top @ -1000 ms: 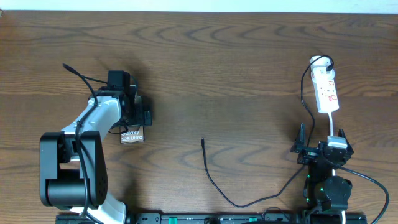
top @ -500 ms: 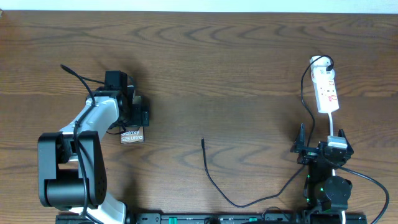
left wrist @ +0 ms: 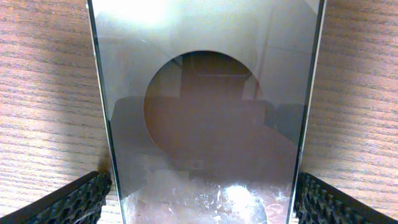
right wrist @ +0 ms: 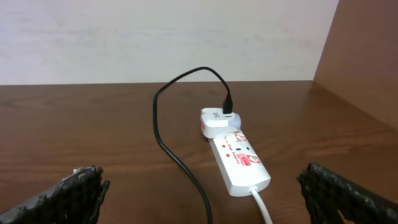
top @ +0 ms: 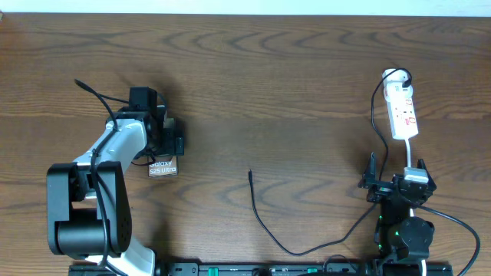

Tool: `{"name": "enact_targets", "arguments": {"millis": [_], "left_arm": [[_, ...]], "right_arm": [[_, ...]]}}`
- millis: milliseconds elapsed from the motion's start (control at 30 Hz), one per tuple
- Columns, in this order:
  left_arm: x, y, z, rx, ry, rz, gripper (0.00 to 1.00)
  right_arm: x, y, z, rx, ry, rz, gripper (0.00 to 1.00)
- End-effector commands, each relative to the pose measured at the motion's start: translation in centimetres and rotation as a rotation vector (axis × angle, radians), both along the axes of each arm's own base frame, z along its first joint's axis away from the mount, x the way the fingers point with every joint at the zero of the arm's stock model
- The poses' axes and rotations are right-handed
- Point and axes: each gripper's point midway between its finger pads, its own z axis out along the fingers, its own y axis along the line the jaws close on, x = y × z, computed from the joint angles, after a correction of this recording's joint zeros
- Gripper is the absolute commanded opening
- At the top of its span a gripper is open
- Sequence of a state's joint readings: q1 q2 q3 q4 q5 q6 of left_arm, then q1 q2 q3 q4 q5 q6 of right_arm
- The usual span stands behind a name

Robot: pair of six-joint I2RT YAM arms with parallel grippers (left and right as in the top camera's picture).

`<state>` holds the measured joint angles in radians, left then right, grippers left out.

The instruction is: Plug charger to phone and switch on socket

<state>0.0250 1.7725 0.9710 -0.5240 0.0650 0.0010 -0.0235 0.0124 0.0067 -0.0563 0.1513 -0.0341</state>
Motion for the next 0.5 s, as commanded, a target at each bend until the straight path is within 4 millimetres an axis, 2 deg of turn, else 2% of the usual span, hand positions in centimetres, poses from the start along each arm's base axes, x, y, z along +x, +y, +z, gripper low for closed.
{"name": "enact_targets", "arguments": {"millis": [0,467], "left_arm": [[-1.83,-0.77,-1.85,-0.057,0.074,-0.005,0.95],[-1.20,-0.75,-1.78,-0.056,0.049,-0.006,0.95]], "right_arm": [[0.01,0.31,-0.07,-0.009,0.003,0.011,0.99],[0.01,0.31,-0.07,-0.008,0.003,0.011,0.99]]}}
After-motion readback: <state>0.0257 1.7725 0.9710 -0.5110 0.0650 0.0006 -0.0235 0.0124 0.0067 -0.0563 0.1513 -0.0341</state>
